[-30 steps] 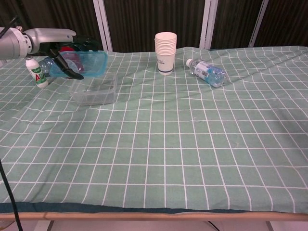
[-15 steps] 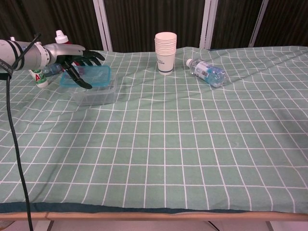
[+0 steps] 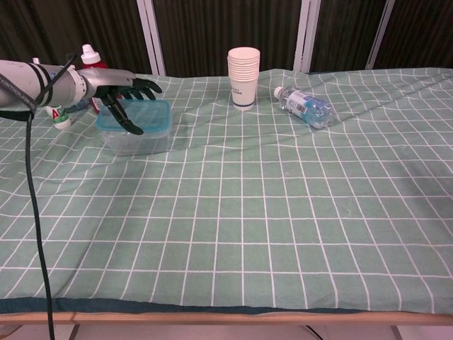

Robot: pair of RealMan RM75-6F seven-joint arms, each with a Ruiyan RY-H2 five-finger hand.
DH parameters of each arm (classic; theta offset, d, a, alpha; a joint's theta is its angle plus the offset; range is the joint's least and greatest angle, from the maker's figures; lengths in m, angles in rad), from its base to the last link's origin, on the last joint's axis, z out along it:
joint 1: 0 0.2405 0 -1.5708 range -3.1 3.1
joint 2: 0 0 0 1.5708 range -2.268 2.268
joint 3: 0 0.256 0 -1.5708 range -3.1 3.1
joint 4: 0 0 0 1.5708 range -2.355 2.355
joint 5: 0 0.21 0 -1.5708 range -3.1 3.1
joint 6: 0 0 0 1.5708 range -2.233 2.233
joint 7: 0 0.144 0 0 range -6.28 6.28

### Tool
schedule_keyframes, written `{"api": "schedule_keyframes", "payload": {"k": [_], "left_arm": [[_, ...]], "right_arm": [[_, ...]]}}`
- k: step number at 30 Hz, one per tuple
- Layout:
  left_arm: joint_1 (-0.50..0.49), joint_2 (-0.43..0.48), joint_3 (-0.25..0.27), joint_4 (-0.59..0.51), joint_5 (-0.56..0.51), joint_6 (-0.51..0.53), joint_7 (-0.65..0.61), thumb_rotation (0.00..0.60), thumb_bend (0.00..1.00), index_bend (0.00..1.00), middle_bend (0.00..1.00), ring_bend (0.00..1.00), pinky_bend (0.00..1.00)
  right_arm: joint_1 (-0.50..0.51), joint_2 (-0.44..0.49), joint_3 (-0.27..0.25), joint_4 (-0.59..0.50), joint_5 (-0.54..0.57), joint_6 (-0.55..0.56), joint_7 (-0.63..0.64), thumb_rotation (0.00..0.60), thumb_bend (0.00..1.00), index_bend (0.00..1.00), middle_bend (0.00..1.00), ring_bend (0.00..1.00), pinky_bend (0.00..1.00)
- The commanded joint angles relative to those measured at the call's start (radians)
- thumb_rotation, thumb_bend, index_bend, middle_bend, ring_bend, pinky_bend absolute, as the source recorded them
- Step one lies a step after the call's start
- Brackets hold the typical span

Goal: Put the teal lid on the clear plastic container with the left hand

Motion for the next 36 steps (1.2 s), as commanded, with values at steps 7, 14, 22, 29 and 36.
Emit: {"api": "schedule_keyframes", "payload": {"k": [7, 14, 22, 29, 36], "left_arm": [[0.002, -0.001, -0.018, -0.023, -0.072, -0.009, 0.092, 0.6, 0.25, 0.0, 0.37, 0.74, 0.59], [0.003, -0.004, -0.022, -0.031, -0.108, -0.016, 0.136, 0.6, 0.25, 0.0, 0.37, 0.74, 0.59], [0.001, -0.013, -0.026, -0.027, -0.135, -0.023, 0.171, 0.6, 0.25, 0.0, 0.37, 0.74, 0.59], [-0.003, -0.019, -0.032, -0.02, -0.146, -0.024, 0.19, 0.6, 0.25, 0.0, 0.37, 0.74, 0.59], [-0.006, -0.022, -0.036, -0.013, -0.159, -0.03, 0.207, 0.6, 0.25, 0.0, 0.37, 0.74, 0.59]], "right_arm": [[0.001, 0.001, -0.002, 0.0, -0.004, 0.001, 0.003, 0.6, 0.13, 0.0, 0.0, 0.0, 0.0], [0.001, 0.001, -0.003, 0.0, -0.005, 0.002, 0.003, 0.6, 0.13, 0.0, 0.0, 0.0, 0.0], [0.0, 0.003, -0.003, 0.0, -0.005, 0.005, 0.007, 0.6, 0.13, 0.0, 0.0, 0.0, 0.0], [0.001, 0.002, -0.004, 0.0, -0.004, 0.002, 0.005, 0.6, 0.13, 0.0, 0.0, 0.0, 0.0], [0.001, 0.003, -0.004, -0.001, -0.005, 0.004, 0.006, 0.6, 0.13, 0.0, 0.0, 0.0, 0.0]]}}
